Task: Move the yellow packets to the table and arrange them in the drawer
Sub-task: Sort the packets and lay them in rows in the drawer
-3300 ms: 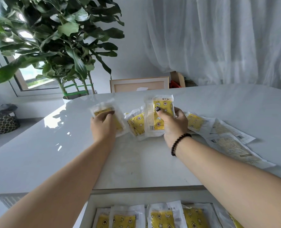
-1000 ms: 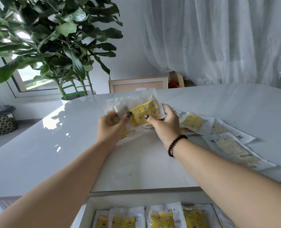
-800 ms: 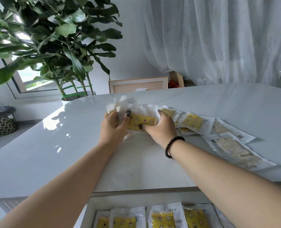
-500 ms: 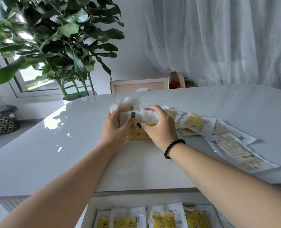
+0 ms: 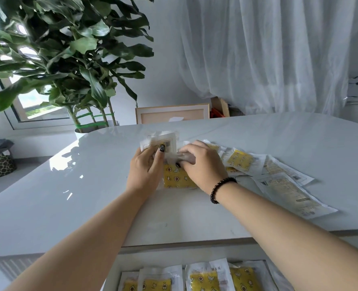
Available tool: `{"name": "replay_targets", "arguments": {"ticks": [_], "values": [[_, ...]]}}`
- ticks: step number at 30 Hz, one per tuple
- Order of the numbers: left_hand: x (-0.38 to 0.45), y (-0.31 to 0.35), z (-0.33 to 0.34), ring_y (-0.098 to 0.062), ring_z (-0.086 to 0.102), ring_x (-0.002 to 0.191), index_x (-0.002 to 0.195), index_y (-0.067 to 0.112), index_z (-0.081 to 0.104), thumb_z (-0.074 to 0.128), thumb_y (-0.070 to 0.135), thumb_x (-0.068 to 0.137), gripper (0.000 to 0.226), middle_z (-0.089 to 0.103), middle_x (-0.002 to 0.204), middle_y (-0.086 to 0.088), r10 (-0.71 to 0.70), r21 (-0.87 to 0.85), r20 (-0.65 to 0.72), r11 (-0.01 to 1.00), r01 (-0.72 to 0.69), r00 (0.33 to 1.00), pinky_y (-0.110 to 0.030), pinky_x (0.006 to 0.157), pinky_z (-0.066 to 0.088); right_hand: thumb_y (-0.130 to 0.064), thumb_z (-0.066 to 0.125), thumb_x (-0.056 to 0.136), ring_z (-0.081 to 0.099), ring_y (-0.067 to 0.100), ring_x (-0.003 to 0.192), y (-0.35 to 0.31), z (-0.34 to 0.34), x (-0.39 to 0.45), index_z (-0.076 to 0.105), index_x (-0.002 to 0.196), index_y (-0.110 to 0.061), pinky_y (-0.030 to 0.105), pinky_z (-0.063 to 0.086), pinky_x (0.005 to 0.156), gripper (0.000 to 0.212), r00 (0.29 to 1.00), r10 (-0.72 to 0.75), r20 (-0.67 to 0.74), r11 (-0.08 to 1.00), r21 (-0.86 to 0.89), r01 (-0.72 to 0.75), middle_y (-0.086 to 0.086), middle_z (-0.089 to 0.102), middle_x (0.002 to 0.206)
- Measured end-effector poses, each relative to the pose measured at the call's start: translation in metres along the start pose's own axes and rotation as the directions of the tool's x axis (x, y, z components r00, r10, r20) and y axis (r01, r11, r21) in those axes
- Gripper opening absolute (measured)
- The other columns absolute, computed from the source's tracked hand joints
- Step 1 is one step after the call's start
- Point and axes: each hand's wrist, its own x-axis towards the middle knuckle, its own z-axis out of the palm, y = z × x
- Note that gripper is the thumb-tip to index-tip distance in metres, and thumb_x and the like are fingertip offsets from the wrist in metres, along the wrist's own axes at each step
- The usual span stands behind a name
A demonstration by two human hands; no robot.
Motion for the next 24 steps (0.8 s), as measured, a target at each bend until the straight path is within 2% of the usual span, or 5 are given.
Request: {"name": "replay_targets", "arguments": {"ticks": [3,6,9,14,24], "values": [[0.000,0.000,0.000,-0.012,0.046,0.069,0.069,0.005,0.057,0.037,0.049,0.081,0.050,0.045,0.064,0.001,0.007,-0.004,-0.002,1.000,-0.007,1.000,-0.021,0.061,0.033,-0.007,0.062,0.079,0.055,0.023,0.082,-0.012,-0.020,0.014,0.054,0.072,-0.025,0.029,0.045,0.060,0.021,0.915,0.070,0.397,0.942,-0.329,0.070,-0.001,0.056,0.082],[-0.002,0.001,0.000,-0.017,0.049,0.071,0.071,-0.001,0.060,0.039,0.046,0.081,0.053,0.051,0.067,-0.008,0.007,-0.015,0.005,1.000,-0.007,1.000,-0.022,0.062,0.037,-0.014,0.066,0.079,0.053,0.023,0.070,-0.025,-0.024,0.019,0.040,0.063,-0.019,0.023,0.033,0.048,0.031,0.829,0.155,0.538,0.858,-0.489,0.157,0.001,0.049,0.073],[-0.001,0.001,-0.001,-0.022,0.047,0.066,0.065,-0.002,0.056,0.045,0.037,0.085,0.045,0.049,0.060,-0.008,-0.034,-0.030,0.008,0.999,0.034,0.999,-0.032,0.059,0.037,-0.010,0.064,0.081,0.044,0.019,0.059,-0.025,-0.016,0.016,0.038,0.062,-0.015,0.024,0.032,0.048,0.033,0.802,0.224,0.554,0.885,-0.461,0.071,0.002,0.044,0.069],[0.003,0.003,-0.005,-0.006,0.038,0.047,0.055,0.015,0.049,0.055,0.034,0.091,0.041,0.045,0.044,0.010,-0.290,-0.238,0.046,0.926,0.292,0.956,-0.020,0.049,0.033,-0.019,0.064,0.087,0.040,0.011,0.057,-0.018,-0.018,0.018,0.035,0.062,-0.019,0.024,0.030,0.047,0.038,0.813,0.302,0.498,0.919,-0.380,-0.108,-0.004,0.040,0.067],[0.008,0.005,-0.006,-0.022,0.065,0.069,0.072,0.015,0.072,0.053,0.034,0.095,0.036,0.070,0.075,-0.005,-0.488,-0.400,0.109,0.776,0.488,0.866,-0.030,0.065,0.056,-0.026,0.072,0.081,0.048,0.015,0.061,-0.002,-0.042,0.038,0.049,0.070,-0.010,0.023,0.036,0.048,0.031,0.846,0.368,0.387,0.911,-0.333,-0.243,0.003,0.053,0.074]]}}
